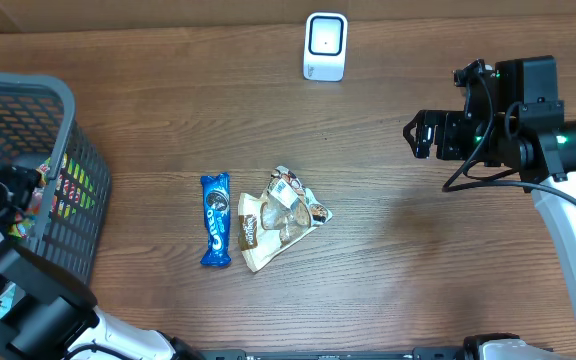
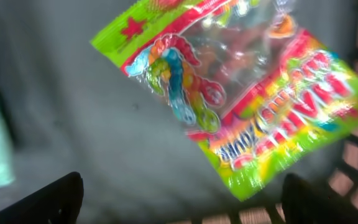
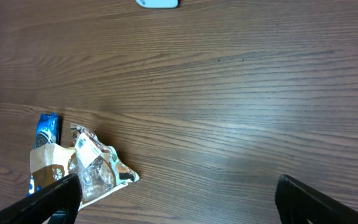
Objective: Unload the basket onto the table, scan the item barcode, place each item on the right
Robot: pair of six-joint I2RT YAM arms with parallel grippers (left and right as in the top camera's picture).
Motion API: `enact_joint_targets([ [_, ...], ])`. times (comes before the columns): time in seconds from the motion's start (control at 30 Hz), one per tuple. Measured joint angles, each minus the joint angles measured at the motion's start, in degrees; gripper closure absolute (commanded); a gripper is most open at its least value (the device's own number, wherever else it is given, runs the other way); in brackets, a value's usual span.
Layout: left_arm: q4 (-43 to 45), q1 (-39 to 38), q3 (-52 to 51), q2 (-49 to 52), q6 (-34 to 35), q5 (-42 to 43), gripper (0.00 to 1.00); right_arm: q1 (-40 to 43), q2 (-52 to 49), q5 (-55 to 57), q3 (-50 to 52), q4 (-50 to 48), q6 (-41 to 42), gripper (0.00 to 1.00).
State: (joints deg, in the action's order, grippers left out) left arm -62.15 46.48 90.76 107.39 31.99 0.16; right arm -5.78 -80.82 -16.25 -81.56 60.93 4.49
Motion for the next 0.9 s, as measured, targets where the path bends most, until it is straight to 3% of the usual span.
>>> enact_joint_targets([
  [0.37, 23.21, 0.00, -18.21, 0.02, 5.99, -0.44, 0.10, 0.00, 0.00, -0.02, 0.00, 0.09, 0.02, 0.00],
  [0.47, 27.50, 0.00, -20.50, -0.66, 6.16, -1.60, 0.17, 0.00, 0.02, 0.00, 0.00, 0.17, 0.02, 0.00],
  [0.5, 28.37, 0.00, -21.07, -0.79, 6.25, -2.08, 0.22, 0.00, 0.00, 0.00, 0.00, 0.22, 0.00, 0.00],
  [0.6, 30.75, 0.00, -22.40, -1.22, 6.93, -2.58, 0.66, 0.00, 0.00, -0.02, 0.00, 0.20, 0.04, 0.00],
  [0.7, 32.22, -0.07, -22.82, -1.22, 7.15, -2.14, 0.96, 0.00, 0.00, 0.00, 0.00, 0.24, 0.02, 0.00],
  [0.9, 32.00, -0.33, -22.77, -1.31, 6.84, -2.12, 0.96, 0.00, 0.00, 0.00, 0.00, 0.22, 0.00, 0.00],
])
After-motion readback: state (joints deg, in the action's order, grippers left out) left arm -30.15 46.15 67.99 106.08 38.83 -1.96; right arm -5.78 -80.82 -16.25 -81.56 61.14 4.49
